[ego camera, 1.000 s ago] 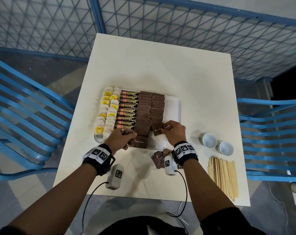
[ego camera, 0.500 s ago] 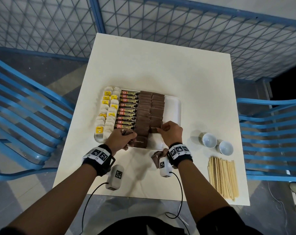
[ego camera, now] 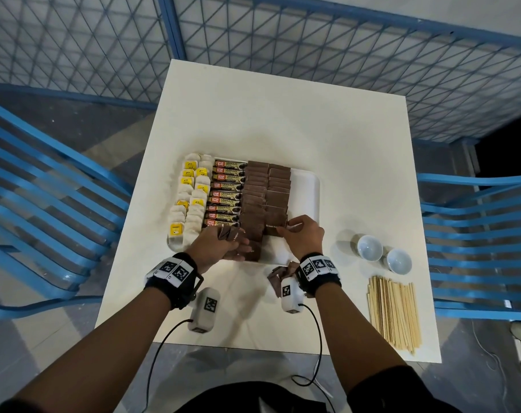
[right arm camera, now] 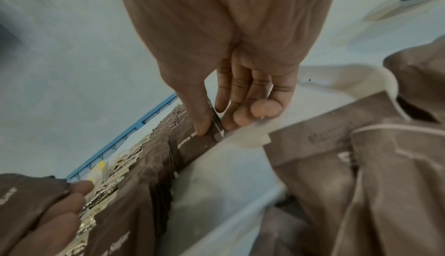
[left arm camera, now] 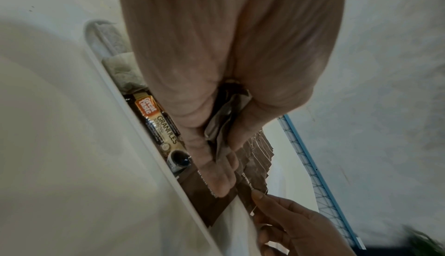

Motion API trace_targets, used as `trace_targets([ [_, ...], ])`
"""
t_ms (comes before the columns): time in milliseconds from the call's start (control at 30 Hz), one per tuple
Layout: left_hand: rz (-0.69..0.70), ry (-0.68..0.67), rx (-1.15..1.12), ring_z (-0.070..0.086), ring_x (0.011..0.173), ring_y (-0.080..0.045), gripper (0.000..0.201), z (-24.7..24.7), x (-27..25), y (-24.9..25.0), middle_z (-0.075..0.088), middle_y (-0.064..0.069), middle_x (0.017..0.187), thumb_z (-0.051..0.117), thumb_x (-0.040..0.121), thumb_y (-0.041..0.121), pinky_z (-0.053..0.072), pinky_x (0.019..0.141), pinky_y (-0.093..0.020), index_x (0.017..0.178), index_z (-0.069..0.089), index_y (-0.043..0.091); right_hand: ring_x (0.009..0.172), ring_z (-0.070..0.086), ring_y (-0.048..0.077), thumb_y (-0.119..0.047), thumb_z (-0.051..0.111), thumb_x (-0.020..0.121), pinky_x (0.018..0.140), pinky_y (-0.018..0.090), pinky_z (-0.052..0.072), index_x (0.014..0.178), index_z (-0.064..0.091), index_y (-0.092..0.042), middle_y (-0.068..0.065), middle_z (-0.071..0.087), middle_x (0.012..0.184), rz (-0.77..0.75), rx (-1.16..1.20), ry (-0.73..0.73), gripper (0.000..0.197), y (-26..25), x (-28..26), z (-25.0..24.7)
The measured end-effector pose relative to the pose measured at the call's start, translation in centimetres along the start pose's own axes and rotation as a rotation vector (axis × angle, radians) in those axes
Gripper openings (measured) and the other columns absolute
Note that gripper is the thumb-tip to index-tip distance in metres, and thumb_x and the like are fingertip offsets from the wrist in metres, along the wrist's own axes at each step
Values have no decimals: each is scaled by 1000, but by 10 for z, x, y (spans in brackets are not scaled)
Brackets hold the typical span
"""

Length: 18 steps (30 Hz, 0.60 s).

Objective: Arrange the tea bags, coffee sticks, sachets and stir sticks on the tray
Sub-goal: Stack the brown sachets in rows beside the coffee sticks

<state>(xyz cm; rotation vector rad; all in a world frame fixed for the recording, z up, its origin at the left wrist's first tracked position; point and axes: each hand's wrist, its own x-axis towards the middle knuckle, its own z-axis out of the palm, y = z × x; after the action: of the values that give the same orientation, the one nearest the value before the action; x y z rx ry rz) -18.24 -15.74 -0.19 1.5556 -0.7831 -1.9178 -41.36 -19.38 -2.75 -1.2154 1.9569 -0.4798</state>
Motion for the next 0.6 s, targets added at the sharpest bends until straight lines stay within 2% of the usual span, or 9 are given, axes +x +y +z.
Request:
trace_targets([
  [100,3,-30,-34,72,106,-37,28,-1,-3,0,72,-26,115,51,99,-13,62,87,-48,125,59,-6,94,64,20,-38,80,80,77,23,43,92,65,-22,-11,65,69,-7,-9,47,26,0,-1,-2],
  [167,5,-46,-56,72,107,-38,30,-1,-3,1,72,-25,115,56,97,-11,61,88,-49,126,61,-6,86,65,18,-37,76,83,79,29,49,93,66,-21,-9,65,69,-53,13,115,21,-5,-6,-5],
  [233,20,-43,-53,70,109,-40,32,-1,-5,3,72,-24,117,62,94,-9,59,90,-54,126,64,-4,74,64,3,-32,75,86,73,24,52,92,69,-21,-11,67,73,-159,72,84,14,-16,-14,-3],
  [300,42,-25,-38,70,109,-41,32,1,-5,6,72,-23,118,68,91,-6,57,92,-58,123,67,-2,75,64,-5,-32,75,88,72,16,50,99,72,-22,-15,69,82,-315,91,-88,15,-29,-22,1],
  [367,49,-14,-9,72,103,-41,29,5,-8,12,74,-22,112,72,89,-4,61,84,-54,118,69,-2,81,64,-3,-37,76,86,76,16,51,105,74,-25,-15,71,89,-426,65,-255,22,-40,-26,6],
  [433,47,-21,57,75,92,-37,27,7,-11,19,76,-20,105,74,88,-2,64,70,-45,114,68,-3,82,65,0,-35,80,83,77,14,51,101,76,-24,-12,73,91,-455,56,-348,21,-48,-26,7],
  [500,49,-29,134,76,82,-32,25,8,-13,23,77,-18,95,78,86,2,63,63,-39,108,68,-5,80,67,4,-28,82,81,75,16,53,92,77,-20,-9,74,87,-445,85,-368,14,-50,-24,7],
  [600,43,10,147,76,76,-31,20,7,-13,27,78,-14,87,79,87,10,63,61,-37,102,70,0,75,70,11,-24,83,80,74,30,59,83,73,-23,-7,74,80,-410,158,-319,10,-44,-18,8],
])
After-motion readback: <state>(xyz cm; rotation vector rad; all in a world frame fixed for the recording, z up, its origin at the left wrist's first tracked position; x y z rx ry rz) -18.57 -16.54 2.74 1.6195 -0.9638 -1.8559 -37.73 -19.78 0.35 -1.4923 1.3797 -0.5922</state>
